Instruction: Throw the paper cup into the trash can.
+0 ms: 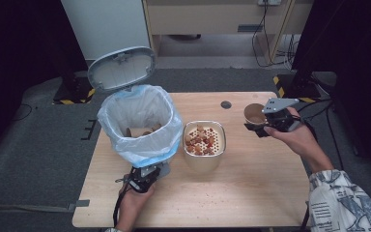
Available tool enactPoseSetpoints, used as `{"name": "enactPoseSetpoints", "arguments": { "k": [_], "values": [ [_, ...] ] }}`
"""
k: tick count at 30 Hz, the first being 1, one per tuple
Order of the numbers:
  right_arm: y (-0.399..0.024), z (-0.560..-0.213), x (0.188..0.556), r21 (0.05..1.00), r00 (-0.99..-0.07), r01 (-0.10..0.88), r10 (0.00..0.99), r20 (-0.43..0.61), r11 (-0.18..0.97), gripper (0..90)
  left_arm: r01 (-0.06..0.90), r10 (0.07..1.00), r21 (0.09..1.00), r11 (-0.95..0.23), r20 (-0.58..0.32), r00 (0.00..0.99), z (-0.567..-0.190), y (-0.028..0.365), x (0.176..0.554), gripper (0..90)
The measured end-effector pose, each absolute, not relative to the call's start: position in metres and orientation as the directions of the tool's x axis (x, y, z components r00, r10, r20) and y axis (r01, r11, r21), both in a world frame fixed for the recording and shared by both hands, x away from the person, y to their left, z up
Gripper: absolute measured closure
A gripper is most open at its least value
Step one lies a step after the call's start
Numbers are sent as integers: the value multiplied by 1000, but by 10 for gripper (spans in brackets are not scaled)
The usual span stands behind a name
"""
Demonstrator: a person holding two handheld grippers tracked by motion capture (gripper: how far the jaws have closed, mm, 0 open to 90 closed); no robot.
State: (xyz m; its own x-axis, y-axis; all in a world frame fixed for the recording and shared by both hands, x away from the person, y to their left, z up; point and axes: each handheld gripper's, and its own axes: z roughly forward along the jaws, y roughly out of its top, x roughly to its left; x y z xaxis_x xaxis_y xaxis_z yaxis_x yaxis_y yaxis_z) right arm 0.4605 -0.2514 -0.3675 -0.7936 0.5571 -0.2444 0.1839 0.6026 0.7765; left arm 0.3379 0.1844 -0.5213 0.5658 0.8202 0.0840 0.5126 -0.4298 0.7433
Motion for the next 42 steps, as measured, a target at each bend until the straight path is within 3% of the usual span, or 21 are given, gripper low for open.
{"name": "enactPoseSetpoints", "arguments": {
  "k": [18, 42],
  "values": [
    [-240, -352, 464, 808, -818, 286, 571, -75, 515, 302, 512, 820, 744, -430, 85, 565, -521, 184, 338, 890],
    [-180, -309, 462, 832, -844, 273, 536, -35, 484, 302, 517, 829, 747, -418, 81, 554, -522, 184, 337, 890]
  ]
}}
